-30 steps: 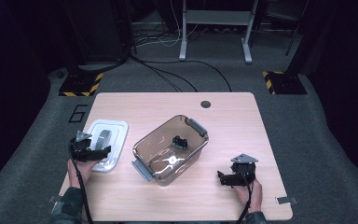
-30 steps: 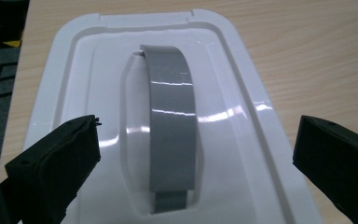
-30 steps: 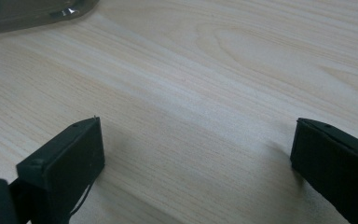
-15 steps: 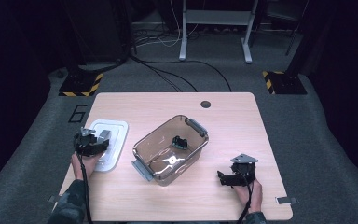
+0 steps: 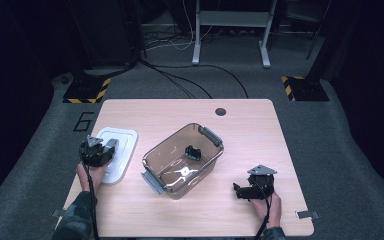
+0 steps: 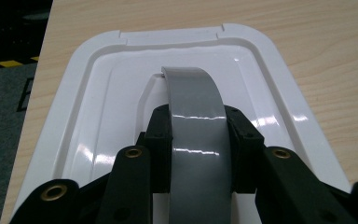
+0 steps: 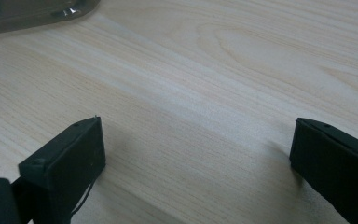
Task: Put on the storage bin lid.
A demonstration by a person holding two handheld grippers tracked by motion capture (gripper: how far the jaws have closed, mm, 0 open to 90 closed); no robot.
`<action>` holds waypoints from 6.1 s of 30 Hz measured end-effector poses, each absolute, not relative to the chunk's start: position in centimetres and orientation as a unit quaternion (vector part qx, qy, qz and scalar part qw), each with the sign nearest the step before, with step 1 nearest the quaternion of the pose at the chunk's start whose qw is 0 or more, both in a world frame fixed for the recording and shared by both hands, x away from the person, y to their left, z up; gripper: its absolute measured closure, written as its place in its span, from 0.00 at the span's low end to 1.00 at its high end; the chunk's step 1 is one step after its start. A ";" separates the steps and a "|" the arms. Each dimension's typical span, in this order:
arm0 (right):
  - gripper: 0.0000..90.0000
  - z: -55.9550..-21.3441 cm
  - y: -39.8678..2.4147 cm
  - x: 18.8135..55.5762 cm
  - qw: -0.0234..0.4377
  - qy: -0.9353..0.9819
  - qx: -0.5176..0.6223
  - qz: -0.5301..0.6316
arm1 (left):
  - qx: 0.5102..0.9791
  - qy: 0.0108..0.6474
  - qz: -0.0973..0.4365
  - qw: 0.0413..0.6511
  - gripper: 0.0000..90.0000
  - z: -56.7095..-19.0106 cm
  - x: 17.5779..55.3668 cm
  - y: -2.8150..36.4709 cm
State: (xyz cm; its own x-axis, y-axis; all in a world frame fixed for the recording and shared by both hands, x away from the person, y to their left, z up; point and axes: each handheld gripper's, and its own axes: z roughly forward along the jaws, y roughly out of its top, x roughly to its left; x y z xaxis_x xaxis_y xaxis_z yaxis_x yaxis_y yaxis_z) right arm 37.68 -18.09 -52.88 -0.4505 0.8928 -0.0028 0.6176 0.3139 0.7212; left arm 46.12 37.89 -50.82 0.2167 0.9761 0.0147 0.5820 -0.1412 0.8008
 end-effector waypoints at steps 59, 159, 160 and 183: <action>0.03 -52.9 -18.1 37.6 0.208 0.783 0.483 0.332 | 0.731 0.478 0.278 0.400 0.74 -38.9 45.0 36.6; 0.03 -52.9 -18.1 37.7 0.211 0.778 0.491 0.332 | 0.822 0.328 0.169 0.435 0.74 -33.7 43.5 19.0; 0.03 -52.9 -18.1 37.7 0.210 0.779 0.489 0.331 | 0.823 0.326 0.168 0.434 0.74 -33.9 43.6 18.9; 0.03 -52.9 -18.1 37.7 0.212 0.777 0.491 0.332 | 0.841 0.308 0.137 0.424 0.74 -36.3 42.8 16.2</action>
